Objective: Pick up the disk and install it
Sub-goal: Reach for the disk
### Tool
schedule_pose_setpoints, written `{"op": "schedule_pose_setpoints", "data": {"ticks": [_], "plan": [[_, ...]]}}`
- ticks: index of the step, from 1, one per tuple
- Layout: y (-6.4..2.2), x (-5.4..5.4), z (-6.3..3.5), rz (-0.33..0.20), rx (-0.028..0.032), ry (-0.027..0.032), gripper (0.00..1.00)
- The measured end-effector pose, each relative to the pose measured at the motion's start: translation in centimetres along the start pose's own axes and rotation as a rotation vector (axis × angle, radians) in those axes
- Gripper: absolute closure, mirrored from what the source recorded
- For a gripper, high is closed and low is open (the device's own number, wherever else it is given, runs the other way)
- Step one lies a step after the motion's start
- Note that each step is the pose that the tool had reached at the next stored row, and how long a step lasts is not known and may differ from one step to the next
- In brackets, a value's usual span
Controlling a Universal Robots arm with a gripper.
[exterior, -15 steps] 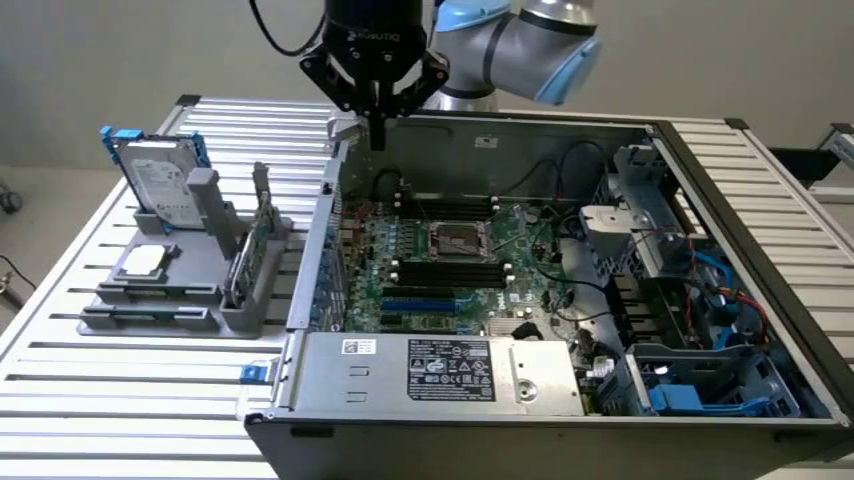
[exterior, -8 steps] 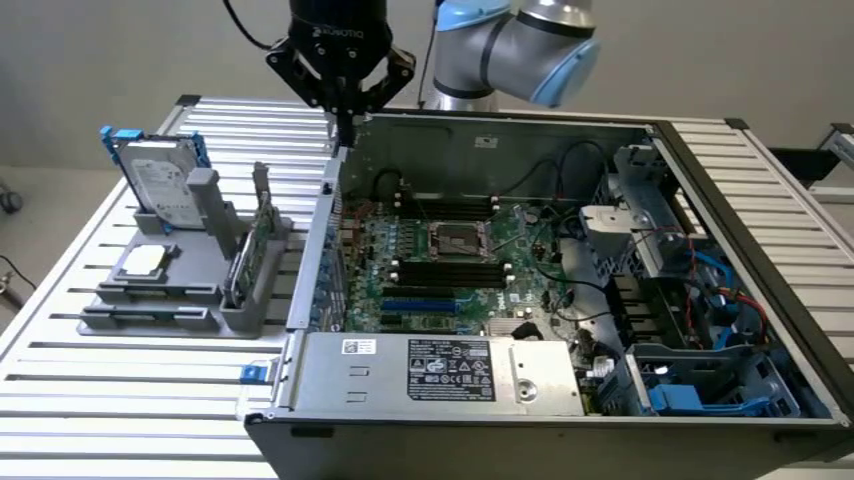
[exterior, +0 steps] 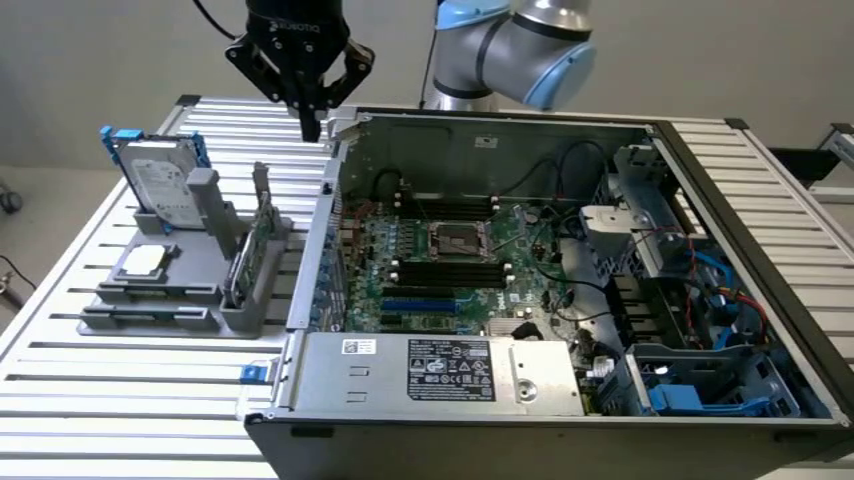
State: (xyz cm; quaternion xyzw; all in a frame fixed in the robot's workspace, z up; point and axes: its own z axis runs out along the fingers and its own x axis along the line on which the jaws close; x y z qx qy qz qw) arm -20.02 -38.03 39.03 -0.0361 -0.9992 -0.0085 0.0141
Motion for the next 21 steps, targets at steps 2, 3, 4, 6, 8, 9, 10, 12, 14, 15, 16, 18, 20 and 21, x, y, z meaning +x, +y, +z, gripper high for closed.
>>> {"op": "schedule_pose_setpoints", "data": {"ticks": [2,3,4,6,8,9,10,12,14,15,16,18,20,21], "plan": [[0.19,0.9,0.06,0.000,0.0044,-0.0003,0.89],[0.28,1.4,0.09,0.000,0.0066,-0.0005,0.89],[0.39,1.9,0.11,0.000,0.0089,-0.0006,0.89],[0.59,2.8,0.17,0.000,0.0128,-0.0009,0.89],[0.80,3.7,0.23,0.001,0.0161,-0.0012,0.89],[0.91,4.1,0.26,0.000,0.0177,-0.0013,0.89],[1.02,4.6,0.28,0.001,0.0194,-0.0014,0.89],[1.24,5.5,0.33,0.001,0.0228,-0.0016,0.89],[1.46,6.5,0.39,0.001,0.0261,-0.0018,0.89],[1.57,6.9,0.41,0.001,0.0276,-0.0019,0.89],[1.68,7.4,0.44,0.001,0.0292,-0.0021,0.89],[1.90,8.3,0.50,0.001,0.0325,-0.0024,0.89],[2.11,9.3,0.55,0.001,0.0357,-0.0025,0.89],[2.22,9.7,0.58,0.001,0.0371,-0.0027,0.89]]}}
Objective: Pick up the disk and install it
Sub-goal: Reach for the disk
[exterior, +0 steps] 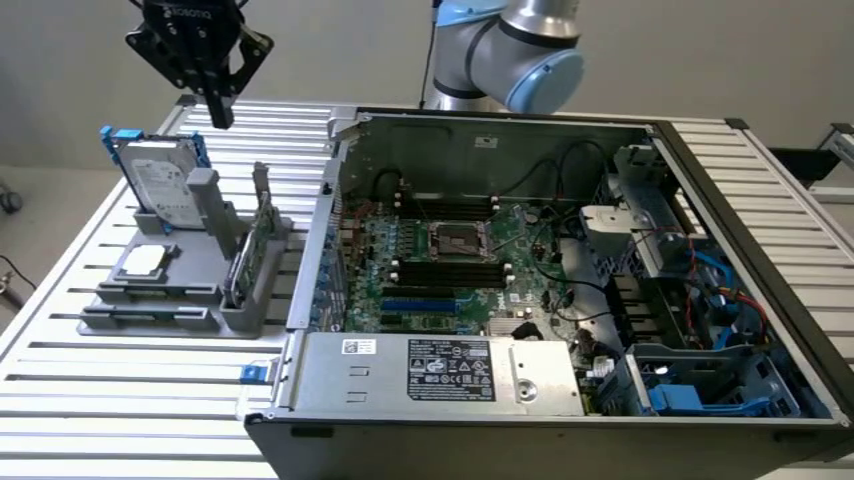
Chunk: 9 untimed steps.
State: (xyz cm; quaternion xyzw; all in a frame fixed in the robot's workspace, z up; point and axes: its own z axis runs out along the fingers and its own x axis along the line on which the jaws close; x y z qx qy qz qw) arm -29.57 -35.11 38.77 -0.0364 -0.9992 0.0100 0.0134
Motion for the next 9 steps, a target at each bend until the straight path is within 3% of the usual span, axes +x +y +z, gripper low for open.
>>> {"op": "schedule_pose_setpoints", "data": {"ticks": [9], "plan": [[1.13,4.2,0.18,0.000,0.0051,-0.0003,0.89]]}}
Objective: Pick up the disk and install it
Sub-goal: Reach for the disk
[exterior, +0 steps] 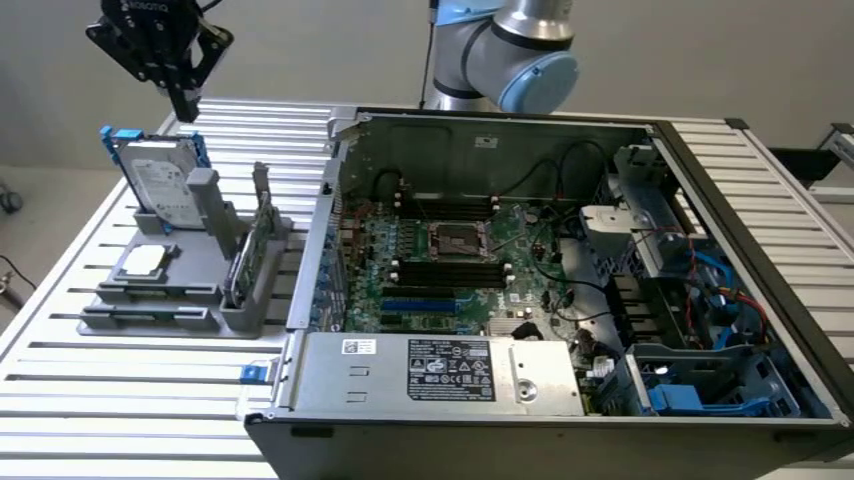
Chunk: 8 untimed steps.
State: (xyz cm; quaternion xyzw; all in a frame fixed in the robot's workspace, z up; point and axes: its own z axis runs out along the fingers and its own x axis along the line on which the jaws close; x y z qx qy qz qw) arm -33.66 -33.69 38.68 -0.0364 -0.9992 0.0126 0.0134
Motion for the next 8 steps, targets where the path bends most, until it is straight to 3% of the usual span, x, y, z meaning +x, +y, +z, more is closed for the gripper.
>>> {"op": "schedule_pose_setpoints", "data": {"ticks": [8], "plan": [[1.91,3.8,0.22,0.000,0.0015,-0.0002,0.89]]}}
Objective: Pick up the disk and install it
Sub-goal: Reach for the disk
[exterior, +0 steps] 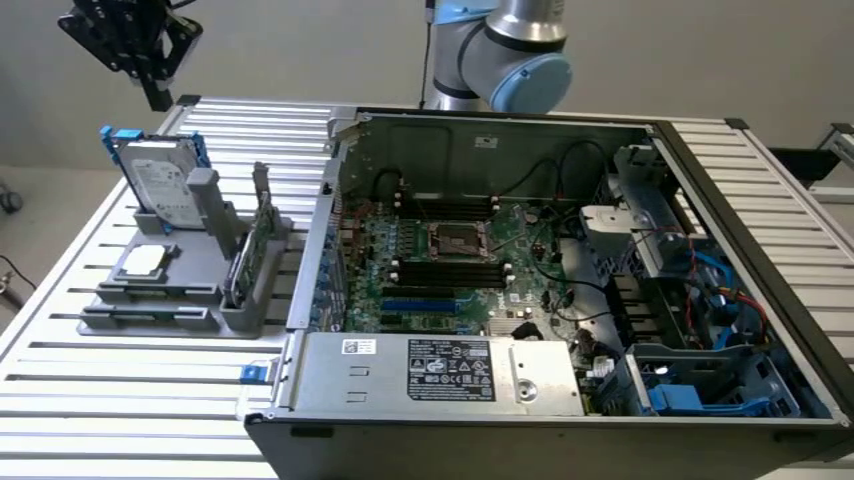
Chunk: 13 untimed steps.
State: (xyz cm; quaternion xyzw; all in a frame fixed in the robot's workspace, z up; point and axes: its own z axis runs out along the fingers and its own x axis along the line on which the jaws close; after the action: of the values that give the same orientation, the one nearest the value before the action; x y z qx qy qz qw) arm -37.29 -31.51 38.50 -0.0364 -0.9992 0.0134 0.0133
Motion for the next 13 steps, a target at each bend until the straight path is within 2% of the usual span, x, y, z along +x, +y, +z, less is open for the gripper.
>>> {"op": "schedule_pose_setpoints", "data": {"ticks": [8,13], "plan": [[1.96,3.8,0.29,0.000,0.0035,-0.0002,0.89],[2.38,6.1,0.45,0.000,0.0048,-0.0004,0.89]]}}
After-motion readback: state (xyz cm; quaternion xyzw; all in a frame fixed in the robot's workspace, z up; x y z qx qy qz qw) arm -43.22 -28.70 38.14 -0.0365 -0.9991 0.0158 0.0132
